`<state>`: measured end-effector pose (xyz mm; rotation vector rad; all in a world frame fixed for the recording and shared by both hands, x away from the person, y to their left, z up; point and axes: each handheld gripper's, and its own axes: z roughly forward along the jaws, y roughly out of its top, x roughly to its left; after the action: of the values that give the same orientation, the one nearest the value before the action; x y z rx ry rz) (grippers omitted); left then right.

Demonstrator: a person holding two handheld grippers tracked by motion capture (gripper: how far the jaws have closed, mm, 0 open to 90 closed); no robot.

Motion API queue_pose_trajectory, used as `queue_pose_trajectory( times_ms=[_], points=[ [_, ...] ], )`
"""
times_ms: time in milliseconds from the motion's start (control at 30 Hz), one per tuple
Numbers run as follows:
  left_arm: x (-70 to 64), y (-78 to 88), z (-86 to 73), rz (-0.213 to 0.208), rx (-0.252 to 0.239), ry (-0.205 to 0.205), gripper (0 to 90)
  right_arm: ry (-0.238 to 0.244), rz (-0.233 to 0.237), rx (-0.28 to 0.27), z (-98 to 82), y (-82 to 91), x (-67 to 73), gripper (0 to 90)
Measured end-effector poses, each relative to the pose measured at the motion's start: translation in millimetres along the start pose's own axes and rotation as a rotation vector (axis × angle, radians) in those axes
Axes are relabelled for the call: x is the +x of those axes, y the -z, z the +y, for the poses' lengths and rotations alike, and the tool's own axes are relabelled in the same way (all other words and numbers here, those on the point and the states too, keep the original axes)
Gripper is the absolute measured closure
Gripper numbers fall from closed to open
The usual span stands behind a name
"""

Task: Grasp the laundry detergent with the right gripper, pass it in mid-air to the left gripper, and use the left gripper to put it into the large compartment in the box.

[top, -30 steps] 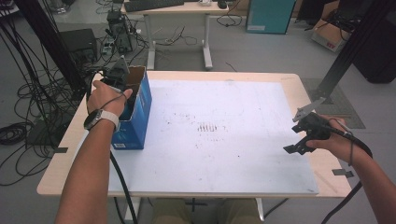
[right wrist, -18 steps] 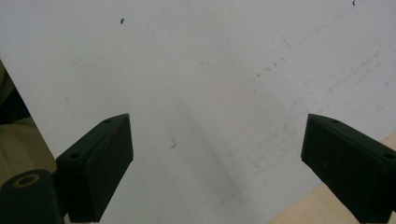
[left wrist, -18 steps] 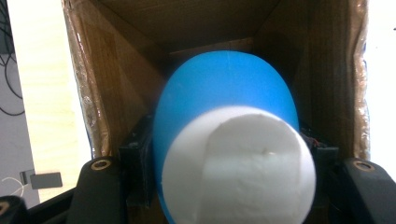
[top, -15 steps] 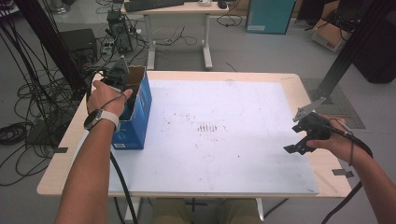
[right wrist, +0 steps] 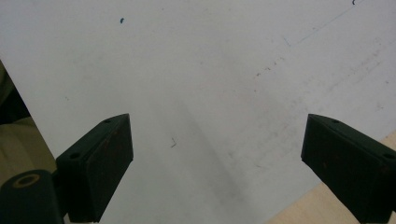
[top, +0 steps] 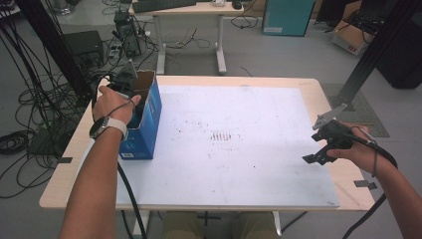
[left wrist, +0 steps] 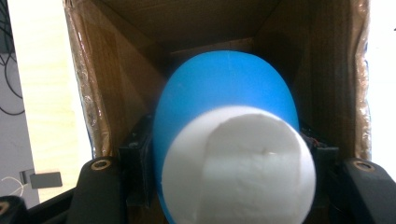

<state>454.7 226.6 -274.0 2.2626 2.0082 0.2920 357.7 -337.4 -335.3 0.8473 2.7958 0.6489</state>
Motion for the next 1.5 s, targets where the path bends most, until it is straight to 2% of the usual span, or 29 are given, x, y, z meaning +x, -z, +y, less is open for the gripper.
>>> queue_pose_trajectory(
  times_ms=[867,967,1467,1500],
  points=[
    [0.9,0.4,0.2,-0.002,0.004,0.002,37.5,0.01,0.003,0.001,-0.5,-0.9,-0.5,8.7],
    [1.0,-0.2,-0.2,-0.001,-0.004,0.006,37.5,-0.001,0.004,0.006,-0.9,-0.8,0.0,8.7],
    [1.9,0.2,-0.8,-0.006,-0.003,0.004,37.5,0.006,0.006,0.005,-2.0,-1.0,-0.3,8.7],
    [2.0,0.3,-0.8,-0.006,-0.003,0.004,37.5,-0.006,0.011,0.01,-2.4,-1.0,0.5,8.7]
  ],
)
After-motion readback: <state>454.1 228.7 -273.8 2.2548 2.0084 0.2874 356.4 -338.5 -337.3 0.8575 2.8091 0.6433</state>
